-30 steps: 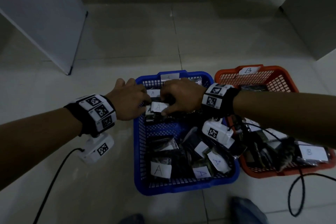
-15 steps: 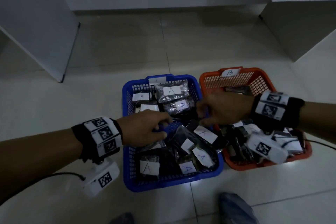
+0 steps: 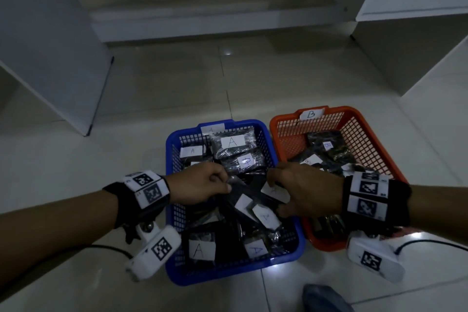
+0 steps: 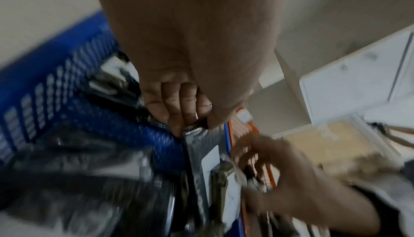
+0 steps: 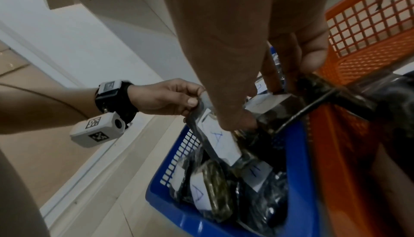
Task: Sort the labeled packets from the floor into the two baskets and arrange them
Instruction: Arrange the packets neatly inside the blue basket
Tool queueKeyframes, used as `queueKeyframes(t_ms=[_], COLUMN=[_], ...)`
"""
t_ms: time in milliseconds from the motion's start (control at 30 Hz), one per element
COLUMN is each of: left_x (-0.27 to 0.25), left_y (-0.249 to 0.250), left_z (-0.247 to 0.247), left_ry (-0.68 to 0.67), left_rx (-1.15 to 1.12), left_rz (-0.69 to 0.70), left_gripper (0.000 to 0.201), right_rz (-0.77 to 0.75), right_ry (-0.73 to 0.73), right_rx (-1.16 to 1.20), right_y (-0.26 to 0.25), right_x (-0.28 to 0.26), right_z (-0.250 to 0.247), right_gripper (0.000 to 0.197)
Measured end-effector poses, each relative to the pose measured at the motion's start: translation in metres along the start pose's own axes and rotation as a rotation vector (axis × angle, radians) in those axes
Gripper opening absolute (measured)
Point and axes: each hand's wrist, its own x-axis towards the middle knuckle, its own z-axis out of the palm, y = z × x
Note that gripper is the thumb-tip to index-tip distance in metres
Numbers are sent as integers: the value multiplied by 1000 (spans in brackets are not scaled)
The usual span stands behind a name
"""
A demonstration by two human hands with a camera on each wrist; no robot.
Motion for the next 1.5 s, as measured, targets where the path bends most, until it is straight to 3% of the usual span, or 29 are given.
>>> queueKeyframes(t_ms=[200,400,567,733,800,933,1133,1233,1367,1500], left_x=[-7,-6,-7,-11,-12,-12,-16,-15,-8,-3], left_y=[-20,-33,-35,-29,-28,-29,-34,-36,-44,-47], left_z=[-41,-62,-58,-39,-38,-38,-39,-50,-61,-62], left_ry=[133,314,136,14,21,50,60,219,371,397], left_rx=[-130,-187,-120,-44,-69,-122,-115,-106,-301,-418], left_rz=[-59,-115,-90,-33,-31,-43,-97,-146,-215,-229], left_gripper=[9,11,12,11,11,13,11,11,22,17], right_rz=[68,26,-23,1,-22,-112,-171,-155,-110,-122], right_ry=[-25,-6,-240,-326,-272,13,84,23,-82,196], right_rx=[266,325,300,-37,-136,-5,-109,-42,28,167], right_y=[4,6,2,-7,-12,-31,-45,-41,-38,-31], right_x=[12,19,16,12,13,17,27,26,27,55], right_z=[-15,-10,-28,-18,-11,-6,8,-1,-9,-26], right_gripper=[52,44,55,51,57,56,42,41,57,43])
